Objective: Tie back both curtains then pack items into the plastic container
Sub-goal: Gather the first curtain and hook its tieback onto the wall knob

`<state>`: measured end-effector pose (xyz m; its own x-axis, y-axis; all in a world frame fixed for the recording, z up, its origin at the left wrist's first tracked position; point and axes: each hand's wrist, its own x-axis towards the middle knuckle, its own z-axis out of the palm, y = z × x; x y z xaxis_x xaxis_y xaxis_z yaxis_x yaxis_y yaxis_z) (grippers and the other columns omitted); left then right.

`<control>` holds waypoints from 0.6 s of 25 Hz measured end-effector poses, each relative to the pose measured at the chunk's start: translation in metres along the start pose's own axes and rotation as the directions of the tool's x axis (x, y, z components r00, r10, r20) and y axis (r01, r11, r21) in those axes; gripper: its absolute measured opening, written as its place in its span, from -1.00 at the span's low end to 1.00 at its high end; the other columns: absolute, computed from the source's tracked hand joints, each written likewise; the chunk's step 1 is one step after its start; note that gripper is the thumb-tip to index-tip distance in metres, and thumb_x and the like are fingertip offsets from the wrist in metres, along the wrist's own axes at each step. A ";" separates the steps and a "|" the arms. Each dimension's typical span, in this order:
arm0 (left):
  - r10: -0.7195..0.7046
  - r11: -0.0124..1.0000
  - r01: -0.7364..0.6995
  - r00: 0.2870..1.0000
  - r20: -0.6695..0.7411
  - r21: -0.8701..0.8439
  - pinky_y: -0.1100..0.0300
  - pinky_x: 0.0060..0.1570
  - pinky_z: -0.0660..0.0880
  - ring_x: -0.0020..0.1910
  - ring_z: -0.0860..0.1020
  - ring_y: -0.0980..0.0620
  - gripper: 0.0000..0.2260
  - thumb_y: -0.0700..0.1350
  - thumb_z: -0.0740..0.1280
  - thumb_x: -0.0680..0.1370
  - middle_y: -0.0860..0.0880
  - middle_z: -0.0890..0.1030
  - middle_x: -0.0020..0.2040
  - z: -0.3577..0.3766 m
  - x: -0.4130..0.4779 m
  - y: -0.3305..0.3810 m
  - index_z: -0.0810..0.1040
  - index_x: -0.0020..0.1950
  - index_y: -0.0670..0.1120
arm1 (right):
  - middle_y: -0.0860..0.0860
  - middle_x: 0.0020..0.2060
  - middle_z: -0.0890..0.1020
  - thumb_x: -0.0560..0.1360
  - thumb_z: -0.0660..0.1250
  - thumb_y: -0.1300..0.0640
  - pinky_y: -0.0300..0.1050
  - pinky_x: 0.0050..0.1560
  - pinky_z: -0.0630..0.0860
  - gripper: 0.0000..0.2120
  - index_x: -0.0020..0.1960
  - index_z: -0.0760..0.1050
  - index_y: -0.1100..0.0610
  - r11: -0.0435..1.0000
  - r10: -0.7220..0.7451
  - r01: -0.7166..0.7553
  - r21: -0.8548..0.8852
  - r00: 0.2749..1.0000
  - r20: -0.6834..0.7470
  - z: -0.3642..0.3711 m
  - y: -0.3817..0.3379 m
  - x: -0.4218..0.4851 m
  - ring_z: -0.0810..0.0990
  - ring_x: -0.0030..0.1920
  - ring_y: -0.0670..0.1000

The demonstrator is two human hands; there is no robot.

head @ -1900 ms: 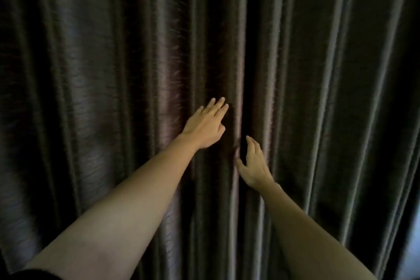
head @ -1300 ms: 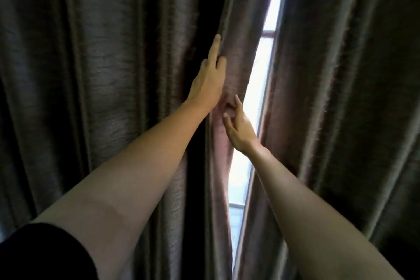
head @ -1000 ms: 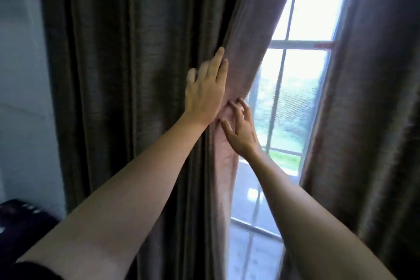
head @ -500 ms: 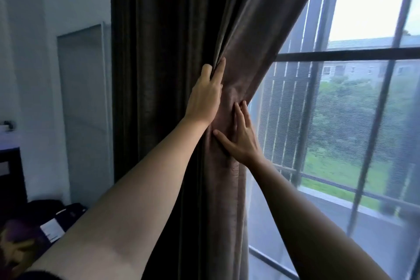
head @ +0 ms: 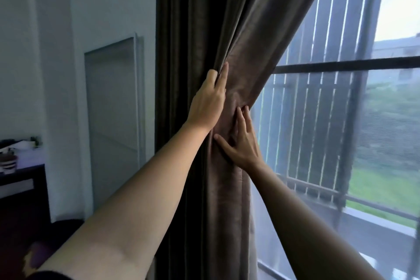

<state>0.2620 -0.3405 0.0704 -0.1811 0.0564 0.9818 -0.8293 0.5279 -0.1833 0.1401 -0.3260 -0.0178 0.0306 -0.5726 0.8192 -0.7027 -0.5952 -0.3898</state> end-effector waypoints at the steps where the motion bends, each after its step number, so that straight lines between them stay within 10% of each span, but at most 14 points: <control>1: 0.009 1.000 -0.009 1.000 -0.008 0.001 0.16 -0.41 0.55 -0.38 0.56 -0.06 -0.47 -0.34 0.41 0.43 -0.25 0.54 -0.05 0.002 -0.002 -0.014 0.37 0.37 -0.30 | 0.03 0.55 -0.09 0.40 0.37 -0.22 -0.16 0.44 0.09 -0.08 0.54 -0.07 0.04 1.000 -0.003 0.003 0.000 1.000 -0.004 0.012 -0.003 0.006 -0.03 0.53 0.01; 15: -0.095 0.993 0.093 0.995 0.020 0.070 0.31 -0.34 0.45 -0.35 0.56 -0.01 -0.49 -0.30 0.42 0.43 -0.22 0.55 -0.02 0.007 -0.007 -0.128 0.39 0.36 -0.27 | 0.05 0.54 -0.16 0.39 0.32 -0.30 0.03 0.44 0.16 -0.08 0.53 -0.12 -0.06 0.999 0.020 -0.016 -0.029 0.990 0.142 0.115 -0.035 0.074 -0.07 0.53 0.10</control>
<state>0.3657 -0.4146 0.0864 -0.1121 -0.0108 0.9936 -0.8776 0.4701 -0.0939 0.2483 -0.4119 0.0079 0.1173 -0.6591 0.7428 -0.7233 -0.5693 -0.3909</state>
